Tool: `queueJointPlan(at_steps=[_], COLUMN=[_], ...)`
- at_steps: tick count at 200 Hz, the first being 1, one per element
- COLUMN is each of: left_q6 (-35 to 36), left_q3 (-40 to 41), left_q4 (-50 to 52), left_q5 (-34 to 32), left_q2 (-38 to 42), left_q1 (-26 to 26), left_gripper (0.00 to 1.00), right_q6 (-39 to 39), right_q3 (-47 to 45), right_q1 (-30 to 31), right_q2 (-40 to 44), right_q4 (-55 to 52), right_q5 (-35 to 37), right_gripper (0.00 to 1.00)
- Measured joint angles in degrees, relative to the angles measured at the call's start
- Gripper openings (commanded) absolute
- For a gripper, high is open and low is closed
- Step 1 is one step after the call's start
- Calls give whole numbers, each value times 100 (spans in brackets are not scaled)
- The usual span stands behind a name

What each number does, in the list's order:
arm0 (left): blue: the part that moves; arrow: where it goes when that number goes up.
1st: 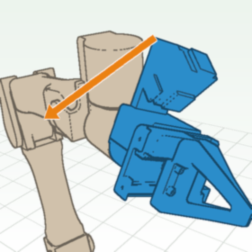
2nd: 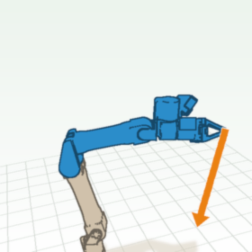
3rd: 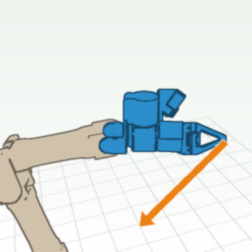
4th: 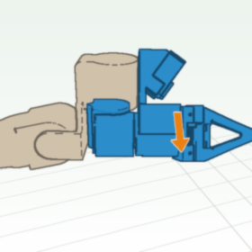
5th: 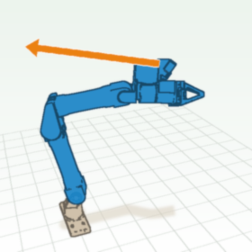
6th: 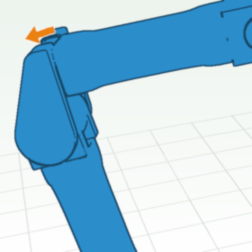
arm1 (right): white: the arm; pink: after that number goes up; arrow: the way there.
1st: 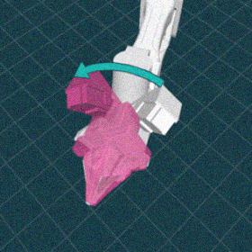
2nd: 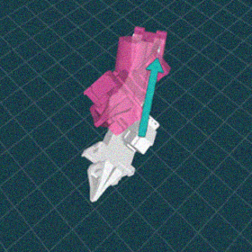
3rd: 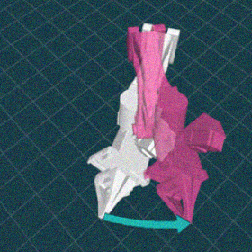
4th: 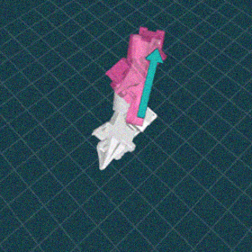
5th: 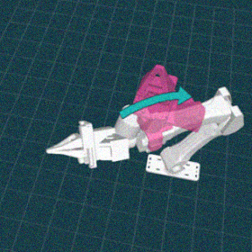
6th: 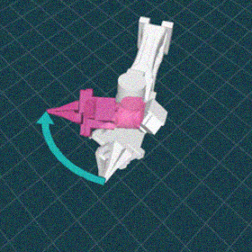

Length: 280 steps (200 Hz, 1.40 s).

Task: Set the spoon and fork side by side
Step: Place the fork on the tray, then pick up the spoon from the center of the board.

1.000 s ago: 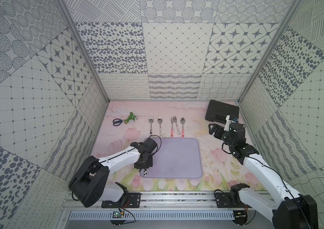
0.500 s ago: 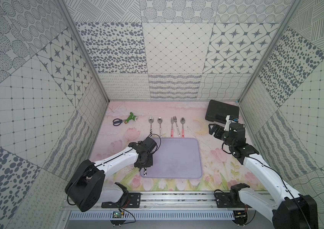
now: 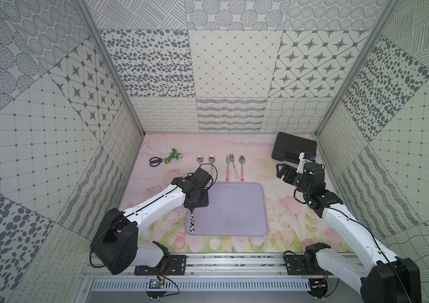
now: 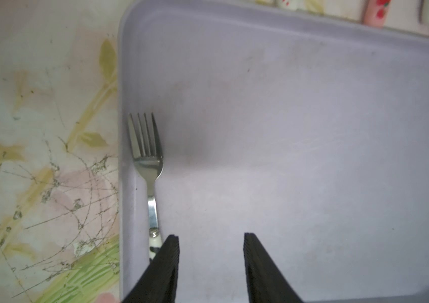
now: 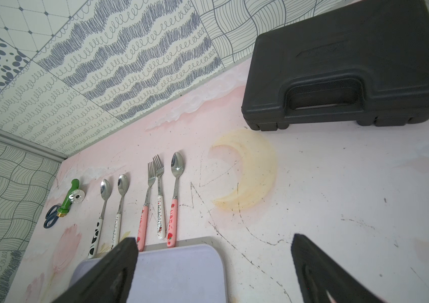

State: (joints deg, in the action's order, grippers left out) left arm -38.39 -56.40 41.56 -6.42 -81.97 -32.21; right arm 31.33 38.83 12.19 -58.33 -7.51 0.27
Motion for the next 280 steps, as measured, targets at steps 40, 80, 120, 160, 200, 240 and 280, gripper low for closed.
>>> queueJointPlan(at_steps=[40, 80, 120, 160, 200, 240, 280], left_q6=[92, 179, 310, 476, 667, 772, 837], left_q3=[-857, -1716, -2479, -3152, -3759, -4039, -4081], left_q4=[-13, -11, 13, 63, 170, 291, 306], left_q5=[-39, -70, -74, -57, -9, 13, 24], left_q2=[-780, -1558, -2210, -2822, -3456, -3877, -4072], left_q1=[31, 271, 649, 986, 1191, 1316, 1412], left_gripper=[45, 46, 46, 46, 45, 45, 46], right_q6=[0, 0, 0, 0, 0, 0, 0], right_q3=[0, 0, 0, 0, 0, 0, 0], right_q1=[2, 0, 2, 0, 0, 0, 0], right_q2=[0, 0, 0, 0, -15, -42, -66], right_q4=[-2, -2, -2, 0, 2, 0, 0], right_q5=[0, 0, 0, 0, 0, 2, 2], right_gripper=[97, 97, 97, 97, 97, 97, 97])
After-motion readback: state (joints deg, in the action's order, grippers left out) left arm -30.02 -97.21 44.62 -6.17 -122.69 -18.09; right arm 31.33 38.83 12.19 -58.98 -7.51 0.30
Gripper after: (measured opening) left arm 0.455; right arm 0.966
